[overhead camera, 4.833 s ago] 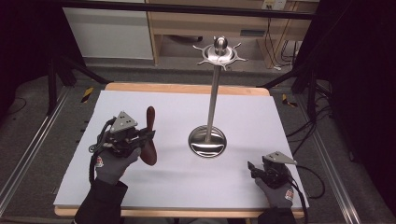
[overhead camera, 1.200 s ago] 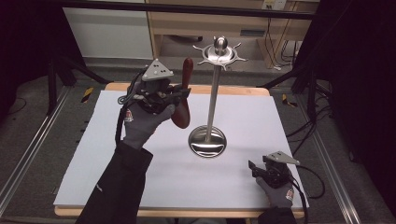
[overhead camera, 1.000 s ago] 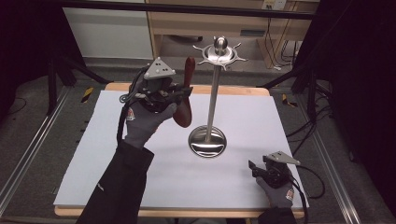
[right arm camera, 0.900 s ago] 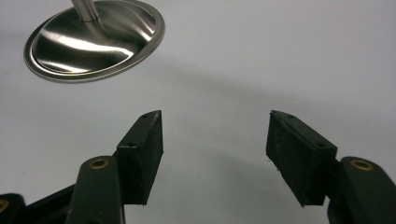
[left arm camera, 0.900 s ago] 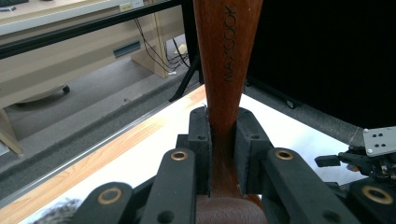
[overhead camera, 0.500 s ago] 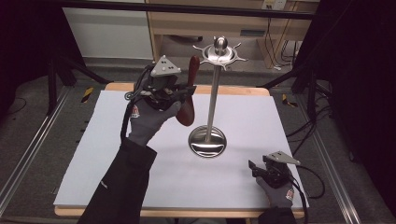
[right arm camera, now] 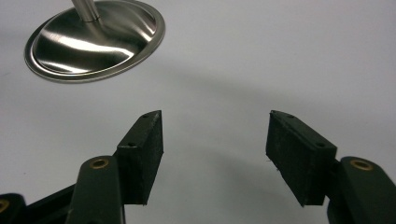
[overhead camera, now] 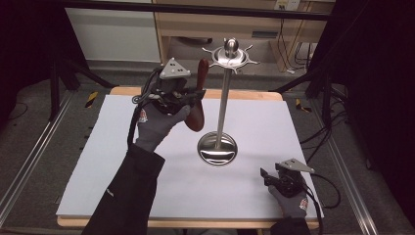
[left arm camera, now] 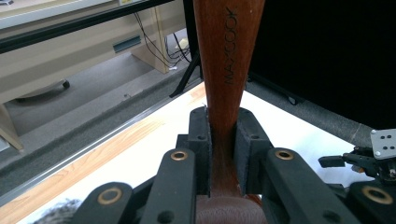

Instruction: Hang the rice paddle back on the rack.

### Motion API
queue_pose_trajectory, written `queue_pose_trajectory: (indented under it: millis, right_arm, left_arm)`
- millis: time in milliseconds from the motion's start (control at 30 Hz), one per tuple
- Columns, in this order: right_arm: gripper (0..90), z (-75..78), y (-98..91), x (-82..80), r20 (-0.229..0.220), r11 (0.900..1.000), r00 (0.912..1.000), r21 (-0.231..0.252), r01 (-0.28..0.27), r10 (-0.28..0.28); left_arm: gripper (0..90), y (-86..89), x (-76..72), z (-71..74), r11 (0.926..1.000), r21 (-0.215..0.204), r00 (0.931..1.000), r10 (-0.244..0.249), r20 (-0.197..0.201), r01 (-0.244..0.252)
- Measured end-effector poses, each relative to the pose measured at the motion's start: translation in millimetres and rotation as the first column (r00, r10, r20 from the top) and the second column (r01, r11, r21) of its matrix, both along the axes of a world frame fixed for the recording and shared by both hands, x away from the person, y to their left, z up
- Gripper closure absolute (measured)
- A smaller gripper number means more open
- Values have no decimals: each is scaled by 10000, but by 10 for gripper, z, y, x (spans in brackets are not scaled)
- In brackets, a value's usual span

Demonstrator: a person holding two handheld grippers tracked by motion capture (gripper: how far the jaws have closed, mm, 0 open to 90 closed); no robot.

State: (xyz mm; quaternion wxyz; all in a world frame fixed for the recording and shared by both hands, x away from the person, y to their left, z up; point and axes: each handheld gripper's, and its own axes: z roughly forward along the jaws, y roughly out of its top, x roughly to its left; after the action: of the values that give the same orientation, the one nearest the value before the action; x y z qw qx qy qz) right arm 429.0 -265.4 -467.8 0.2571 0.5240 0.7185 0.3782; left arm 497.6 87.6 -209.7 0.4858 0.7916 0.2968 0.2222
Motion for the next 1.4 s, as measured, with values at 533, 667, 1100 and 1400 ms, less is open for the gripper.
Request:
queue_pose_trajectory:
  millis: [533, 667, 1100, 1400]
  right_arm:
    - [368, 4, -1, -2, 5, 10000, 10000, 30, -1, 1]
    - [368, 5, -1, -2, 7, 10000, 10000, 36, 16, -16]
    - [368, 6, 6, -6, -21, 10000, 10000, 78, -14, 15]
    - [366, -3, 8, -1, -1, 10000, 10000, -18, -13, 13]
  left_arm:
    - [780, -102, 59, -36, 10000, -17, 9999, -20, -116, 20]
    - [780, -113, 75, -52, 10000, -63, 9999, -12, -113, 11]
    - [778, -146, 108, -102, 9993, -376, 10000, 34, 23, -33]
    - [777, -166, 133, -145, 9984, -547, 9991, 183, 390, -162]
